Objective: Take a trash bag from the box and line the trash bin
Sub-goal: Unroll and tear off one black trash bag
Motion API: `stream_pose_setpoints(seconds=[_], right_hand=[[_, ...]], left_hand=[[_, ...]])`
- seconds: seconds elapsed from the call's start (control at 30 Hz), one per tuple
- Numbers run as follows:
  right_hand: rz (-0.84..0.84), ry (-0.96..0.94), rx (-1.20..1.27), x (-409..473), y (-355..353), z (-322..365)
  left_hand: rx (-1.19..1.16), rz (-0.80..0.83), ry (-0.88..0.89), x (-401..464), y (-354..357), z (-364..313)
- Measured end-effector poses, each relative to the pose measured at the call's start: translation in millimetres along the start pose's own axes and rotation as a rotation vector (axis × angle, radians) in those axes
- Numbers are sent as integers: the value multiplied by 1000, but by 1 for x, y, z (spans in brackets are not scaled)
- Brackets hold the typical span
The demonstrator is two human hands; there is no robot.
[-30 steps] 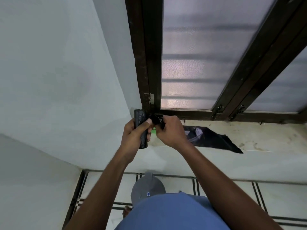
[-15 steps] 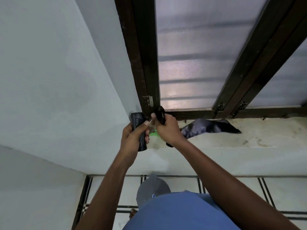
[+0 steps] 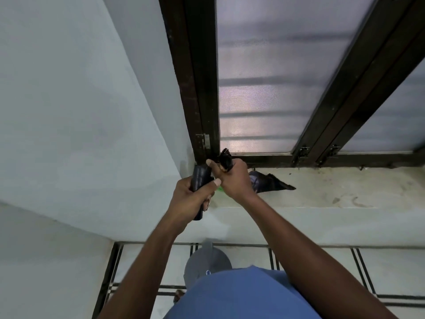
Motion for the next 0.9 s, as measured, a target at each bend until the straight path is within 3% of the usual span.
stream_pose_setpoints(seconds=[0.43, 0.53, 0.6, 0.73, 0.9], right_hand=[[-47, -35, -276, -3, 10, 3], [-43, -36, -406, -1, 8, -6], [-135, 91, -516, 11, -22, -35], [-217, 315, -189, 14, -52, -65], [-65, 490, 151, 10, -27, -28]], left_hand=[[-47, -106, 8, -14, -21, 6], [-96, -59, 29, -28, -21, -5], [-152, 23, 106, -45, -14, -28], [-94, 27, 179, -36, -5, -42], [-66, -46, -10, -6, 5, 10]])
Point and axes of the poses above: each hand's wrist, its own x-axis towards the middle knuckle, its own y-axis out of the palm, z = x × y, the point moved 10 cm from there along x, towards the middle knuckle, and after that the axes turned 14 degrees about -z, right-handed, at the moved point
